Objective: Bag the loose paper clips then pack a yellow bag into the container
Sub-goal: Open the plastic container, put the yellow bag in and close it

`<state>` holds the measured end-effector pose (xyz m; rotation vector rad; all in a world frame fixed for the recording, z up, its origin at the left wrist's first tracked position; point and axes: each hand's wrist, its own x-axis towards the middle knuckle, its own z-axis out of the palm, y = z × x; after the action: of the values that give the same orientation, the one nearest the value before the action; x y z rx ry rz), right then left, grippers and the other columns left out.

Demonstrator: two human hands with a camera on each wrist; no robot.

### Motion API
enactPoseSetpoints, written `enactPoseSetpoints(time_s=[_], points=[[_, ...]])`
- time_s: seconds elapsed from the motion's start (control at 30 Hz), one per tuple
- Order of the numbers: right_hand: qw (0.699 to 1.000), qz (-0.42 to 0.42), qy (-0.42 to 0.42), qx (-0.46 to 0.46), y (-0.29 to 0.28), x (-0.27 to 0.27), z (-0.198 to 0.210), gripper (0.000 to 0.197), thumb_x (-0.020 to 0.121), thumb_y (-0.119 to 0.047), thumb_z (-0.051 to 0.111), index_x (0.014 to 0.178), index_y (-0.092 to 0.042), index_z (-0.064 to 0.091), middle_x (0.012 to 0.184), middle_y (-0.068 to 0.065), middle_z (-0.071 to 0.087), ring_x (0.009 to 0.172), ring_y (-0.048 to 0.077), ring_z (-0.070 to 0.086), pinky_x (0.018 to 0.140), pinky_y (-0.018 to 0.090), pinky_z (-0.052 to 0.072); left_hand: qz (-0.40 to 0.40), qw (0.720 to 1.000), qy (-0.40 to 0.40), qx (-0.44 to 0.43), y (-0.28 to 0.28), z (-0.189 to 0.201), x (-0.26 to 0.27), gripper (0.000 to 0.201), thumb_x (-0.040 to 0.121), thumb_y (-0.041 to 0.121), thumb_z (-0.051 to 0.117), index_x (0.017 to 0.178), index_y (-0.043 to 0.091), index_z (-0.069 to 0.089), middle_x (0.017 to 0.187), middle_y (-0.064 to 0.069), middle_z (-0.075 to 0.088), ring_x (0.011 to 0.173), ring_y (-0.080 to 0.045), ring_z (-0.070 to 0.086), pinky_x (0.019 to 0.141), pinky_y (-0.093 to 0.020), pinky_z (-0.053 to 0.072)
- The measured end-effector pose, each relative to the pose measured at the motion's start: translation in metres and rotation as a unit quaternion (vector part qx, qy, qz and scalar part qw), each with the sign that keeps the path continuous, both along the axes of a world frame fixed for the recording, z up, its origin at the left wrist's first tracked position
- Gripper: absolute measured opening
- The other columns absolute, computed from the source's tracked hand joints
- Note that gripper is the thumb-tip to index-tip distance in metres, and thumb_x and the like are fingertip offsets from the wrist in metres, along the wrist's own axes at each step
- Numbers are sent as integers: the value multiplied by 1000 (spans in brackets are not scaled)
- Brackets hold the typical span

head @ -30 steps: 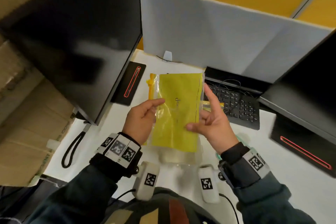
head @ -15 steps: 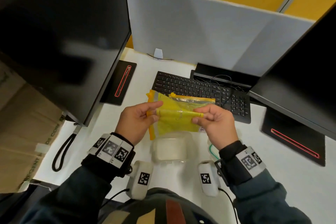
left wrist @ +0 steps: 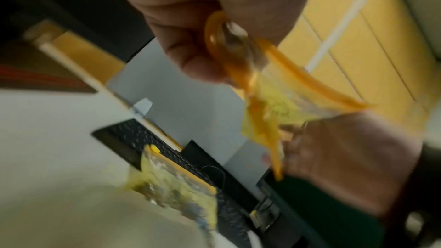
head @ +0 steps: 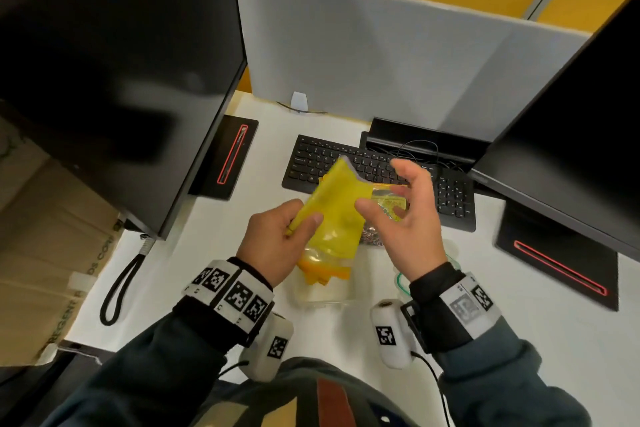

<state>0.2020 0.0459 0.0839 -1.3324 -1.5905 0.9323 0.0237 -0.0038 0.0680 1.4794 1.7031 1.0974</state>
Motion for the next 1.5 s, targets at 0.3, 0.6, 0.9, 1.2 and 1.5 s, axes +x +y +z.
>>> enactPoseSetpoints(time_s=[0.3,0.6,0.9,1.2,1.5], points=[[890,111,203,-392,-10,-12,-11,23,88,-10,58,111,-11,57,94,10,69,71,26,66,52,30,58,6,979,-189,-72,3,-10,6,10,87,24,57,80,17,55,66,-8,63,55,-21,61,48,-34,54],[903,143,136,-383,-7,2,-28,27,91,4,38,90,-11,61,34,2,47,23,10,36,34,11,28,-78,927,-290,-223,-1,-11,-9,28,92,14,44,106,30,61,65,2,61,46,-8,57,57,-29,57],[884,96,146,-433,-2,6,-36,14,87,-1,50,97,-5,59,46,4,54,27,11,43,30,13,34,-86,926,-284,-233,-1,-15,-2,18,91,19,49,84,12,64,58,2,65,52,-10,61,51,-22,54],[949,128,26,-286,-5,7,-47,54,80,17,34,70,-22,70,95,1,67,50,11,53,45,18,45,-60,952,-213,-212,2,-33,-4,43,83,-15,37,60,11,62,50,2,58,51,-13,53,52,-20,53],[897,173,-383,-137,-17,-8,-79,41,84,-8,43,103,-33,69,113,2,69,112,25,53,95,33,46,-213,877,391,-177,-9,-66,11,28,90,34,42,113,32,59,120,4,60,111,-24,44,89,-37,34]])
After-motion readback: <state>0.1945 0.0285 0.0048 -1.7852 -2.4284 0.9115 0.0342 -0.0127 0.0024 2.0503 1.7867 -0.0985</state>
